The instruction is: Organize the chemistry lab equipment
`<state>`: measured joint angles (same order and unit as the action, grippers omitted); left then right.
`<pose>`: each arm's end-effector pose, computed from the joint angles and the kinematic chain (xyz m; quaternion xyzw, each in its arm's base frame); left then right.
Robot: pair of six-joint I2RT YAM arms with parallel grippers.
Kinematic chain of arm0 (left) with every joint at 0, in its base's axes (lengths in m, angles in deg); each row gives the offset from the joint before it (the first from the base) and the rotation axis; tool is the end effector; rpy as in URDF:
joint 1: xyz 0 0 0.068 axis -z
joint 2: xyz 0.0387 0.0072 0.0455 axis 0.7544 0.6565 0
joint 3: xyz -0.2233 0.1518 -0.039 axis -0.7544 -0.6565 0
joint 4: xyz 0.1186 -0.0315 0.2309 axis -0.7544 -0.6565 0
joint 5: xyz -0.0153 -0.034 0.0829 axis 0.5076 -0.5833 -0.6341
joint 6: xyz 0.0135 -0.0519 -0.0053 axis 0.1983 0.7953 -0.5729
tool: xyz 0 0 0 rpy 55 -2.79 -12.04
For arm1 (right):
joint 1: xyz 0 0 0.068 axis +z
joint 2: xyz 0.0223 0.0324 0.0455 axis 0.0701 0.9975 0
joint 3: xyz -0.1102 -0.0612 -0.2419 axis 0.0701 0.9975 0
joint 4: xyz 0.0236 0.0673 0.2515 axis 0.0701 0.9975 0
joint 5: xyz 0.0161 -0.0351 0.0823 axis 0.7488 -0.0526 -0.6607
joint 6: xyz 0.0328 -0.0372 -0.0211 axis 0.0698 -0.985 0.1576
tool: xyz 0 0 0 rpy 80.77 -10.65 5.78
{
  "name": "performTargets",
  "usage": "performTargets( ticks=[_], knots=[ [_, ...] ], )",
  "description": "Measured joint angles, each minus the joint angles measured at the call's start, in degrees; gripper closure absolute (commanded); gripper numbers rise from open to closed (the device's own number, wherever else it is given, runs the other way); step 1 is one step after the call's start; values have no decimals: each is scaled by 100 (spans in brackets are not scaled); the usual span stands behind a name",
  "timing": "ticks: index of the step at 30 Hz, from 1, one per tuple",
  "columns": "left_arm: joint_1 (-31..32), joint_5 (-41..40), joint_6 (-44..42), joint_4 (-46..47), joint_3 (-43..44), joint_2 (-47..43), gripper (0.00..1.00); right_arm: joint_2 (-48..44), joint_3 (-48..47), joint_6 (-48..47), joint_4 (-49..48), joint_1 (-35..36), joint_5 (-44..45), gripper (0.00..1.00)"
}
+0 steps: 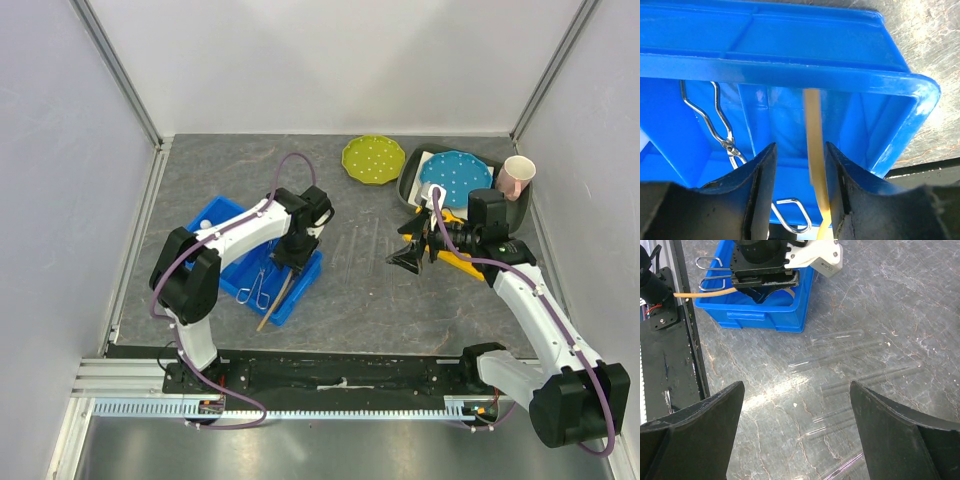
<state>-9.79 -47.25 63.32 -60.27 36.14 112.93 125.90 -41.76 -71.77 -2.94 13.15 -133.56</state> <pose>0.2661 -0.2127 0.2138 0.2567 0.9650 0.0274 0.0465 0.2100 0.0636 0.2973 -0.4061 0.6977 0.3715 0.4586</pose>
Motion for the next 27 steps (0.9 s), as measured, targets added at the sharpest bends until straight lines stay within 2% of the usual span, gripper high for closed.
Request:
performTargets(
  ticks=[9, 21, 27],
  knots=[
    [0, -92, 13, -173, 380, -201, 47, 0, 0, -63, 37, 0, -15, 6],
    [-11, 282, 105, -129, 546, -1276, 47, 0, 0, -101, 74, -66, -15, 7],
    [-11, 627, 127, 446, 168, -2179, 46, 17, 0, -142, 72, -127, 28, 7]
  ],
)
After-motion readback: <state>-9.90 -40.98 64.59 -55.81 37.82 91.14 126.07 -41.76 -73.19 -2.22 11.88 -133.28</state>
